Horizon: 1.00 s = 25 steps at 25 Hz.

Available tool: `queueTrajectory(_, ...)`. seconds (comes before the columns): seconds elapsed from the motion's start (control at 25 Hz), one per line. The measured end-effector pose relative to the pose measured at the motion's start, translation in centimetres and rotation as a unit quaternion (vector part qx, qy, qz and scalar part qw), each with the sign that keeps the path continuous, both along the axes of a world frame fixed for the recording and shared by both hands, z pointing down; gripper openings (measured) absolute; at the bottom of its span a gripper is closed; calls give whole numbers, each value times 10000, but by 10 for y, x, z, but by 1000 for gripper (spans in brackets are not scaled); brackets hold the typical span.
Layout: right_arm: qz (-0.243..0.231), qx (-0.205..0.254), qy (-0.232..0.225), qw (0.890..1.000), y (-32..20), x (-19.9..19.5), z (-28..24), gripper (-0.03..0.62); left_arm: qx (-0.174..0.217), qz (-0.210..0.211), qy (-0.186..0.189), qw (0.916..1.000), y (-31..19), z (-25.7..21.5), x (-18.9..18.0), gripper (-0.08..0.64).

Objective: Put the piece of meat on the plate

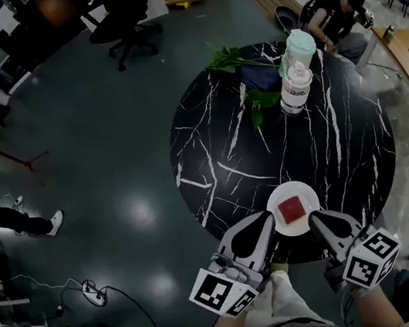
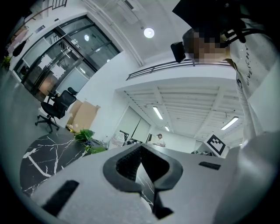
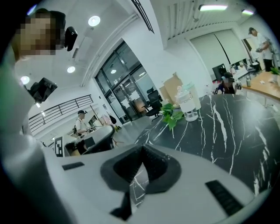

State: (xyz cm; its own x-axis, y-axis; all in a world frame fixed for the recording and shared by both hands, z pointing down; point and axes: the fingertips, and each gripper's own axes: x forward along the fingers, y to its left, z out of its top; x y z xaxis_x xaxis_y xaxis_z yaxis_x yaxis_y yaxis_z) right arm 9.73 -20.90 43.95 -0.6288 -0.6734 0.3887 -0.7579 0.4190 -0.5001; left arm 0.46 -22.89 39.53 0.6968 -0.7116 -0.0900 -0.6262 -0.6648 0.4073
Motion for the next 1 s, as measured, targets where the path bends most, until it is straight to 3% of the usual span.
queueTrajectory(0.52,-55,418,1,9991,26,1,-49,11,380,148,-99,9991,8,-53,-1,8)
queueTrajectory(1.0,-89,509,-125,9986,34,-4,-64,9,492,146,-115,9986,12,-66,-6,8)
